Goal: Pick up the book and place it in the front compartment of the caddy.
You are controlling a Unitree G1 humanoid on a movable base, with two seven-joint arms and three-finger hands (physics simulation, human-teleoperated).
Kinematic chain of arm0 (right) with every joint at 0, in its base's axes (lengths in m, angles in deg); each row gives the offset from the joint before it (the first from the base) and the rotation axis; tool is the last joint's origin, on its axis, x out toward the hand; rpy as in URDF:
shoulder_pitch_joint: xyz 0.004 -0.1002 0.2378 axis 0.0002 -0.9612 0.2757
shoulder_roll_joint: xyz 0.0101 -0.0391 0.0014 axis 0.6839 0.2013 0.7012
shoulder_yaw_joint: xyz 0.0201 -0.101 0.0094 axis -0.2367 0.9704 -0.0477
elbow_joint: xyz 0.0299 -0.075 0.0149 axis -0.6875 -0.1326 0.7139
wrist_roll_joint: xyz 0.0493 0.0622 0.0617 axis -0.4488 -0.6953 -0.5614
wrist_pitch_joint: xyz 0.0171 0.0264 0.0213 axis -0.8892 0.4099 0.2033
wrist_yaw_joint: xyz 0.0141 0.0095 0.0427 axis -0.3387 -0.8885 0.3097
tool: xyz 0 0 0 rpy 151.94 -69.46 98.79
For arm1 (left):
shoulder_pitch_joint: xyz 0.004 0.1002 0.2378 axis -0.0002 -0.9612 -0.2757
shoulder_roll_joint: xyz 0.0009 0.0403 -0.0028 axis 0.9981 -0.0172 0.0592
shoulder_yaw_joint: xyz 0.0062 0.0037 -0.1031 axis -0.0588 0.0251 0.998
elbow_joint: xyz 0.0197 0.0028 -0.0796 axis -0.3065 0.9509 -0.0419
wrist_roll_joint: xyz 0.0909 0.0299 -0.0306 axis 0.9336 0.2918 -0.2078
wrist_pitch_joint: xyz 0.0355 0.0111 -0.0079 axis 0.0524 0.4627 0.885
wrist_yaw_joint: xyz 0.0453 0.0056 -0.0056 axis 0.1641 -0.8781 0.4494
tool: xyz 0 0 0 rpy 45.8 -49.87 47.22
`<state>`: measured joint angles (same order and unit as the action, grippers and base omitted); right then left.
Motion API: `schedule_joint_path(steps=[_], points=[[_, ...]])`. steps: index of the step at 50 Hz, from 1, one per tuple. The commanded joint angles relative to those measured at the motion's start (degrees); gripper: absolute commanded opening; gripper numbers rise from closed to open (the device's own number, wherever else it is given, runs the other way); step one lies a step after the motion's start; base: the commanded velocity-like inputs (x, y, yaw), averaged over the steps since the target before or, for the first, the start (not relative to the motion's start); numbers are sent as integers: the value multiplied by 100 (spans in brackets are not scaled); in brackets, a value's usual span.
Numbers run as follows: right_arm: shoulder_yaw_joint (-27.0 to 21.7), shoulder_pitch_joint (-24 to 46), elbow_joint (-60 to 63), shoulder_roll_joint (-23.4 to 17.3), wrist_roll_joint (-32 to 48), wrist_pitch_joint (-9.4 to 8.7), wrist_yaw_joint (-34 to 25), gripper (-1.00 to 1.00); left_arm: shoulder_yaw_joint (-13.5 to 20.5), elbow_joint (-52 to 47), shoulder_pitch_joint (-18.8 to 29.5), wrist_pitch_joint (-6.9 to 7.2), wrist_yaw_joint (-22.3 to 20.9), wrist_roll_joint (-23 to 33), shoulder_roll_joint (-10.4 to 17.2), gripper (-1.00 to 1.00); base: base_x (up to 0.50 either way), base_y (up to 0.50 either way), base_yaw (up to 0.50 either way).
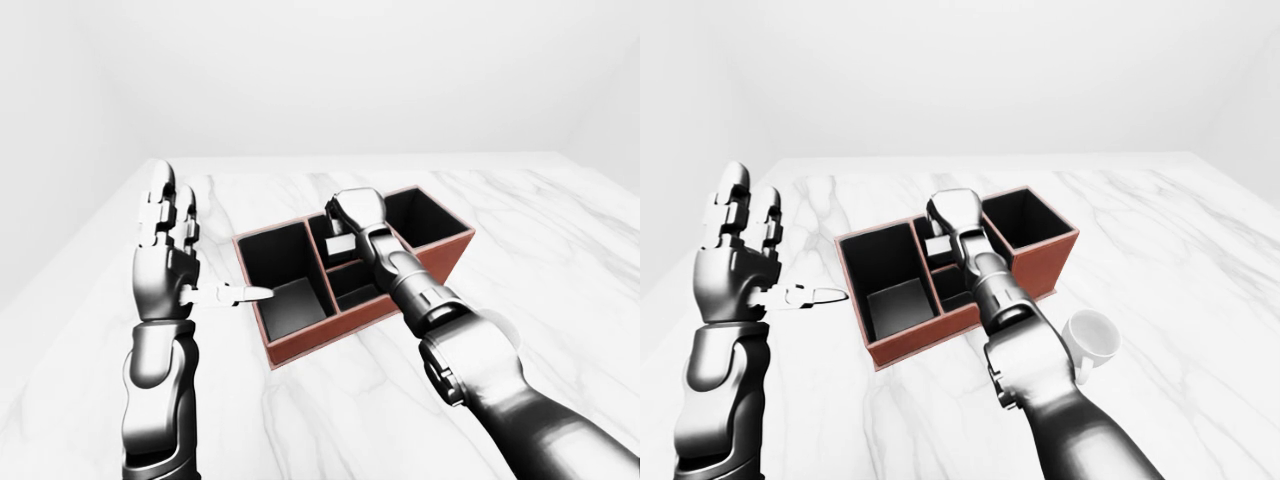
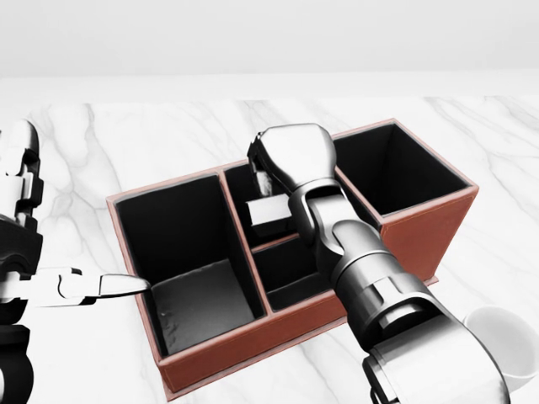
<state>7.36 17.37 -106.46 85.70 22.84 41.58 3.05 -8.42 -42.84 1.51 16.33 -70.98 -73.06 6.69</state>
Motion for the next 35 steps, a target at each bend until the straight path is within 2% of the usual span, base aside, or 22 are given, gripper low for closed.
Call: schedule_joint_path(steps=[1, 11, 24, 25, 26, 35], points=[[-93, 52, 103, -19, -90, 0, 1, -100, -22, 61, -17, 0, -5, 23, -11, 100, 0, 0, 0], [-132, 106, 150, -34, -306, 0, -417, -100, -16, 21, -7, 0, -5, 18, -4, 100, 0, 0, 0], [-91, 103, 159, -12, -317, 0, -390, -100, -4, -20, 1, 0, 1, 7, -1, 100, 0, 0, 0], [-83, 102, 153, -13, -302, 0, -351, -57, -4, -11, 1, 0, -1, 8, -2, 100, 0, 0, 0], [-86, 114, 120, -17, -297, 0, -338, 100, -5, 3, -3, 0, -2, 9, -4, 100, 0, 0, 0], [-108, 121, 147, -69, -300, 0, -397, 100, -28, -1, -13, 0, -1, 24, -11, 100, 0, 0, 0]])
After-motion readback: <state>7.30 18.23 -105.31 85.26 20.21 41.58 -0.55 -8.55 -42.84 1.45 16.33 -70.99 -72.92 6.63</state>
